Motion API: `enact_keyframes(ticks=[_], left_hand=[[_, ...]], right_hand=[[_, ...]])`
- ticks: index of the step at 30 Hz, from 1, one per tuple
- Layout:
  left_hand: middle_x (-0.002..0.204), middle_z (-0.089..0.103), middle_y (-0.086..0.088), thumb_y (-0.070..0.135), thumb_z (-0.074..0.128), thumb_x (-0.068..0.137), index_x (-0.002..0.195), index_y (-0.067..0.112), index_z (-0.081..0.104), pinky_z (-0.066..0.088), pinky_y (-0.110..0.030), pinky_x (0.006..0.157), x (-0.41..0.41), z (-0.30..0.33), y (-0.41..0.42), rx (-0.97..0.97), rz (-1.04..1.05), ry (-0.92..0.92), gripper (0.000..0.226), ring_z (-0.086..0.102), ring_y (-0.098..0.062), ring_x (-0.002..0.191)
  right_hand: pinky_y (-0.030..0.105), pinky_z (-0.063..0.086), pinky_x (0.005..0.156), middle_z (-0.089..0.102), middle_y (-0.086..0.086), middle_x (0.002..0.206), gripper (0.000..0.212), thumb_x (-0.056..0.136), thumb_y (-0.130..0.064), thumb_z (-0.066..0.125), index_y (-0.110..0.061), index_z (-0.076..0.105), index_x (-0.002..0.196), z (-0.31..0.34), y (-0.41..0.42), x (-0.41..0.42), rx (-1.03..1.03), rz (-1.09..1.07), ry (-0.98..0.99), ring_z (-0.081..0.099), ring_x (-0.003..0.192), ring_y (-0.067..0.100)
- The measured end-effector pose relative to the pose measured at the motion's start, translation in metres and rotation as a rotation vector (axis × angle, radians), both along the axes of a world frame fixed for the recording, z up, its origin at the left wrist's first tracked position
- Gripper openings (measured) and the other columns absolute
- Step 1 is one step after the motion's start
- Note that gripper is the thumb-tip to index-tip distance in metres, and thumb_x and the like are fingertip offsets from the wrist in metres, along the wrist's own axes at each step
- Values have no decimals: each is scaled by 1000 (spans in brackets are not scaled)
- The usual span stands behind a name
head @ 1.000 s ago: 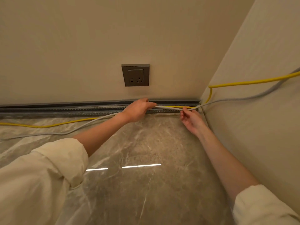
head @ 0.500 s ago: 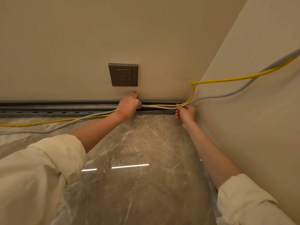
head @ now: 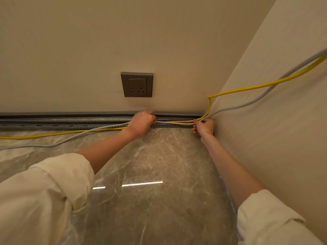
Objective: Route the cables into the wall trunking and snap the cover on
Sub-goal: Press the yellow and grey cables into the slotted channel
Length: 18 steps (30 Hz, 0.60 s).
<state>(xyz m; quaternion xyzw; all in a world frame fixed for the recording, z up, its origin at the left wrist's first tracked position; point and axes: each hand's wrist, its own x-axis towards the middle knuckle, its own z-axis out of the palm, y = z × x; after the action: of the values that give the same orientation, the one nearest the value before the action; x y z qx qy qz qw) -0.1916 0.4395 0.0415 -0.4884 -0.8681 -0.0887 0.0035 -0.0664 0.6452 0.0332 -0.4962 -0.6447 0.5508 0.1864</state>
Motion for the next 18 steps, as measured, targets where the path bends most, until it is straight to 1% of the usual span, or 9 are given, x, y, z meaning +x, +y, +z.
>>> enact_keyframes(ticks=[3, 7, 12, 15, 18], left_hand=[[103, 61, -13, 16, 57, 90, 100, 5, 70, 51, -45, 75, -1, 0, -5, -33, -47, -21, 20, 61, -33, 91], [110, 61, -12, 6, 58, 85, 109, 8, 67, 53, -44, 77, 0, -3, -10, -94, -75, 44, 25, 62, -33, 95], [109, 62, -9, 8, 55, 87, 107, 11, 68, 53, -42, 74, 2, -4, -7, -121, -51, 92, 24, 63, -32, 95], [107, 61, -10, 12, 55, 89, 106, 10, 67, 50, -41, 74, 2, -7, -9, -102, -52, 72, 21, 59, -31, 99], [106, 61, -11, 14, 56, 89, 108, 10, 66, 47, -40, 74, 5, -11, -9, -79, -20, 47, 22, 56, -30, 103]], right_hand=[[13, 39, 29, 52, 8, 58, 28, 91, -6, 59, -10, 51, 64, 2, 4, -1, -45, 16, 10, 43, 22, 1], [12, 40, 30, 53, 7, 60, 25, 90, -9, 62, -10, 53, 67, 4, 10, 0, -129, 60, -1, 46, 24, 0], [12, 40, 30, 53, 7, 62, 24, 92, -10, 60, -9, 52, 68, 7, 9, 3, -203, 52, 15, 47, 24, 1], [12, 40, 30, 53, 7, 64, 23, 93, -10, 57, -10, 51, 71, 9, 5, 4, -217, 62, 30, 48, 25, 1], [12, 42, 31, 54, 6, 66, 23, 95, -10, 55, -11, 51, 72, 13, 4, 6, -206, 81, 36, 50, 27, 0]])
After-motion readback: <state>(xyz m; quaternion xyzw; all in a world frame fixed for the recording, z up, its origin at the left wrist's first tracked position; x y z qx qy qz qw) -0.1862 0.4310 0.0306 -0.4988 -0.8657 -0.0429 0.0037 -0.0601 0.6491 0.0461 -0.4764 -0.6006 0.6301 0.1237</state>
